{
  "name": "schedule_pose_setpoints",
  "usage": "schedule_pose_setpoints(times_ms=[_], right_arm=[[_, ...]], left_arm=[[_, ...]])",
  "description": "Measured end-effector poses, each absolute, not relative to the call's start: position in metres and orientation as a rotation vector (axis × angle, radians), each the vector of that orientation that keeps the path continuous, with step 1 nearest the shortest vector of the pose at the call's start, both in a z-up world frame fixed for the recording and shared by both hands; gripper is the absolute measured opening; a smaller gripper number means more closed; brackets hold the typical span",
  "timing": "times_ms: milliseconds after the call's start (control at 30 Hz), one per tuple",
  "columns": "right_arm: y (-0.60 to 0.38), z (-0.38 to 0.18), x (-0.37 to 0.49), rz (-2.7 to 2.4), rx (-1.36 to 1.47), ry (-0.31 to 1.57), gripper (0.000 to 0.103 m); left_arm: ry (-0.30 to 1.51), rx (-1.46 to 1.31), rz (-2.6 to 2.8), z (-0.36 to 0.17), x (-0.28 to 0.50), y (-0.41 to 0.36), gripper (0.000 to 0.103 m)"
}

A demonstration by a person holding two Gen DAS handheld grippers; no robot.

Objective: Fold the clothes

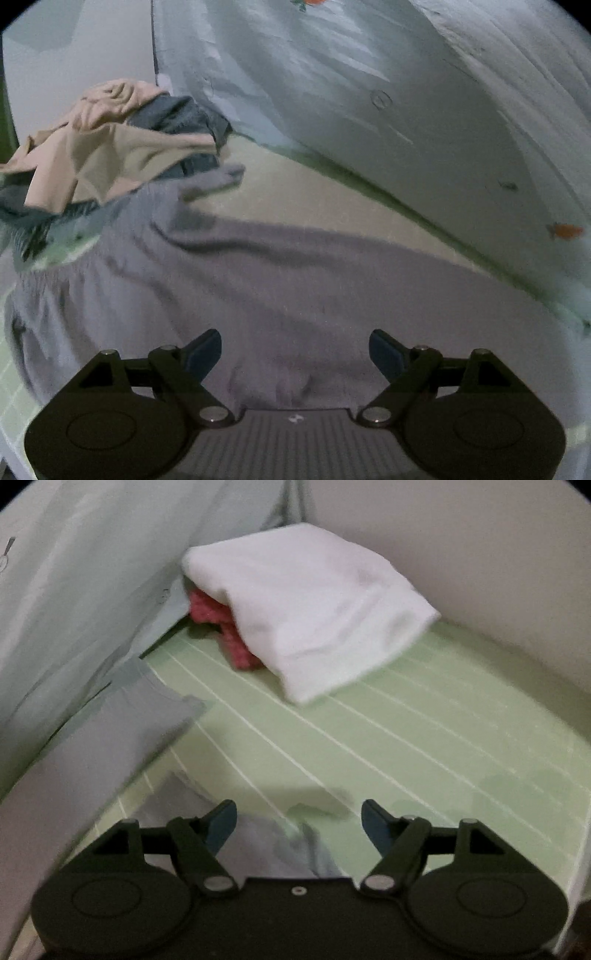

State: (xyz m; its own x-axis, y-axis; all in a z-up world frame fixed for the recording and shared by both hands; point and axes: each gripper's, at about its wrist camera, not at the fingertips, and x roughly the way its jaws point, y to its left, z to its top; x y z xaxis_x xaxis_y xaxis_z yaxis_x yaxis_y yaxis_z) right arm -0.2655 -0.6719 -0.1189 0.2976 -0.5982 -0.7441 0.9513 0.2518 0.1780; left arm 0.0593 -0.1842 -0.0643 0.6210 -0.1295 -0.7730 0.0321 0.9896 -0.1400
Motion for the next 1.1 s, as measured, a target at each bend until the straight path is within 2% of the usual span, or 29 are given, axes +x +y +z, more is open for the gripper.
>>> schedule_pose_setpoints(times_ms=[67,133,233,567,733,833,900,933,967,1000,1033,1067,1100], right_arm=[[-0.666,-0.119,-0.284,-1.162,0.718,0.586,0.074],[-0.664,-0.118,-0.299,-1.173,0.722,0.568,0.065],[-0.663,-0.120,-0.315,-1.166,0.708,0.587,0.060],[-0.646,-0.123,-0.325,-0.969,0.703,0.642,0.060],[-0.635,-0.127,-0.325,-0.889,0.772,0.643,0.067],[-0.632,-0.130,-0.322,-0.858,0.794,0.647,0.068],[-0.630,-0.130,-0.319,-0.842,0.791,0.651,0.067],[-0.630,-0.130,-0.316,-0.831,0.783,0.655,0.067],[-0.629,-0.129,-0.313,-0.820,0.775,0.661,0.064],[-0.629,-0.128,-0.309,-0.807,0.768,0.674,0.056],[-0.630,-0.128,-0.304,-0.797,0.762,0.688,0.045],[-0.631,-0.128,-0.299,-0.799,0.758,0.706,0.039],[-0.633,-0.127,-0.293,-0.801,0.755,0.723,0.021]], left_arm=[[0.901,-0.101,-0.097,-0.067,0.041,-0.186,0.087],[0.917,-0.084,-0.092,-0.073,0.023,-0.189,0.088],[0.965,-0.052,-0.088,-0.087,0.001,-0.195,0.088],[1.100,-0.053,-0.025,-0.127,-0.065,-0.201,0.088],[1.117,-0.105,0.056,-0.136,-0.079,-0.184,0.088],[1.104,-0.137,0.090,-0.138,-0.080,-0.173,0.087],[1.100,-0.158,0.102,-0.140,-0.076,-0.167,0.081],[1.099,-0.169,0.108,-0.140,-0.074,-0.164,0.073],[1.094,-0.177,0.112,-0.140,-0.072,-0.162,0.069],[1.086,-0.183,0.116,-0.140,-0.069,-0.161,0.064],[1.078,-0.188,0.119,-0.139,-0.065,-0.160,0.052],[1.073,-0.189,0.122,-0.139,-0.063,-0.159,0.036],[1.072,-0.193,0.121,-0.138,-0.060,-0.158,0.025]])
